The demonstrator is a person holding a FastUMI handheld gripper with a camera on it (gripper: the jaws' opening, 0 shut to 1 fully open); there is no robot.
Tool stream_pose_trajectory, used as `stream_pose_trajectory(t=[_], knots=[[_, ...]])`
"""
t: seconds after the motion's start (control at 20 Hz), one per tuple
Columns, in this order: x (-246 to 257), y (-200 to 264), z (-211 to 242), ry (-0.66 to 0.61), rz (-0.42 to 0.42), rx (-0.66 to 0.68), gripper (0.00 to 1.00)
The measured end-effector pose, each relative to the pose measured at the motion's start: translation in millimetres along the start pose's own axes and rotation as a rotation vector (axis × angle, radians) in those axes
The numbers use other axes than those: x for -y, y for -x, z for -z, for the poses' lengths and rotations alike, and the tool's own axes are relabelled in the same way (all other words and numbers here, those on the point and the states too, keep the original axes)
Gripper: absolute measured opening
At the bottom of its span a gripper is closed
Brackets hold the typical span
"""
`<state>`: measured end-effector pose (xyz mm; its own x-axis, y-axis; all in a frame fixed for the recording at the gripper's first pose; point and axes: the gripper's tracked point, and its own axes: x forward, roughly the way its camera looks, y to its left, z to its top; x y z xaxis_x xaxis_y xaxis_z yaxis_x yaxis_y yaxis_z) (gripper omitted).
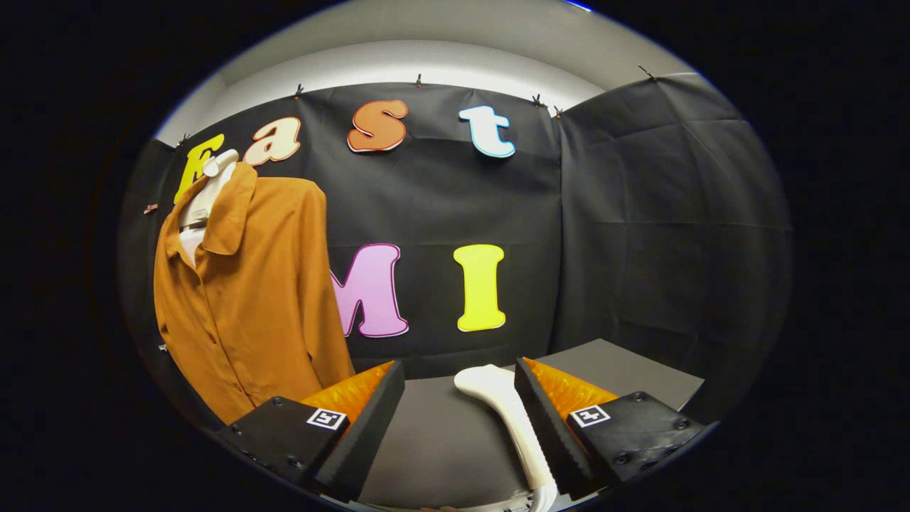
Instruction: Iron the clothes twice with a garment steamer, once on the left side and once on the right side.
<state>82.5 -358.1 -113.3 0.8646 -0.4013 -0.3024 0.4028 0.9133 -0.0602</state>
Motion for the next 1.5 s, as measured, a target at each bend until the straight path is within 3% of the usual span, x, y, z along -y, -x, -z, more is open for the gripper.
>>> stream_pose_trajectory(t=[0.5, 1.1, 1.3, 1.4, 1.5], knots=[[47, -51, 61, 0.004, 0.020, -0.217, 0.98], [64, -77, 121, -0.039, 0.031, -0.461, 0.96], [63, -78, 138, -0.040, 0.030, -0.534, 0.84], [63, -73, 141, -0.034, 0.040, -0.548, 0.64], [67, -75, 141, -0.024, 0.032, -0.550, 0.52]])
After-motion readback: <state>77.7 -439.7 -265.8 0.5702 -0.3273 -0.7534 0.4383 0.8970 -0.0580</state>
